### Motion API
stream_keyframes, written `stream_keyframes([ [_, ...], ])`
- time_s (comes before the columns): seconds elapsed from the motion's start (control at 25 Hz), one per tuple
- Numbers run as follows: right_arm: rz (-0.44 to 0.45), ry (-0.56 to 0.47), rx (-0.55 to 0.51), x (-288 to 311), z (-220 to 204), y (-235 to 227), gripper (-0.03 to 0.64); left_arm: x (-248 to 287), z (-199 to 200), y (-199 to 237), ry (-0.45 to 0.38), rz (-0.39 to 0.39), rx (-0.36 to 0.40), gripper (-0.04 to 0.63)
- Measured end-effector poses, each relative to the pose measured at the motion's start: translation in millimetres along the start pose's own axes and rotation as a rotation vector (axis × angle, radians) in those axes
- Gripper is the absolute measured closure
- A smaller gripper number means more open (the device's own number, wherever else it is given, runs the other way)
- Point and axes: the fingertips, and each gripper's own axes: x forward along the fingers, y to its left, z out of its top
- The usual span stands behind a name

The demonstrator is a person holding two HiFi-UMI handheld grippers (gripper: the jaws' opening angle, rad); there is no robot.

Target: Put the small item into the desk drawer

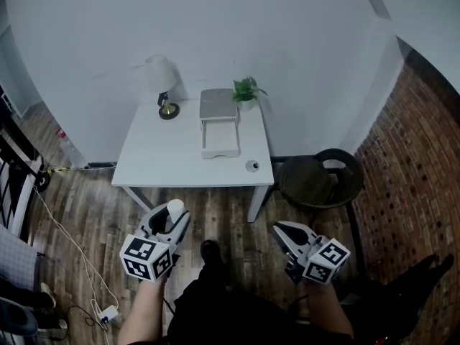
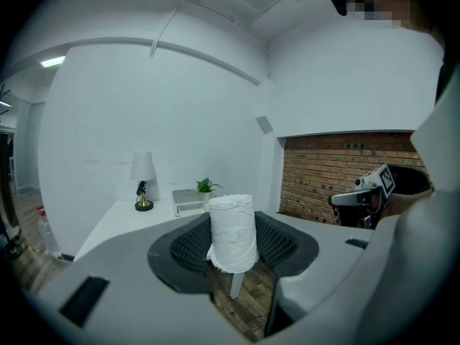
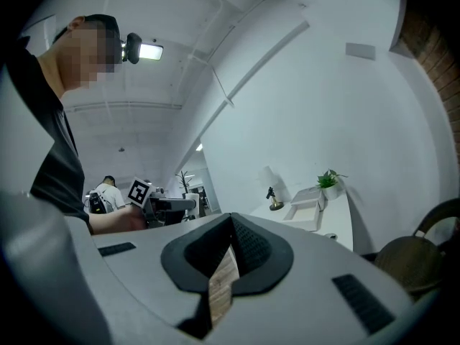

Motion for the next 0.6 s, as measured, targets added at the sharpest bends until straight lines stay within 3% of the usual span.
stream_keyframes([
  [0.28,-0.101,-0.009,0.018,49.7,12.2,-62.9,0.614,77.9,10.5,58.2,0.01,-0.063,-0.01,0.399],
  [0.6,-0.151,0.002,-0.035,160.8,57.4,-129.6,0.614,160.4,48.3,150.6,-0.016,-0.124,-0.04,0.399],
])
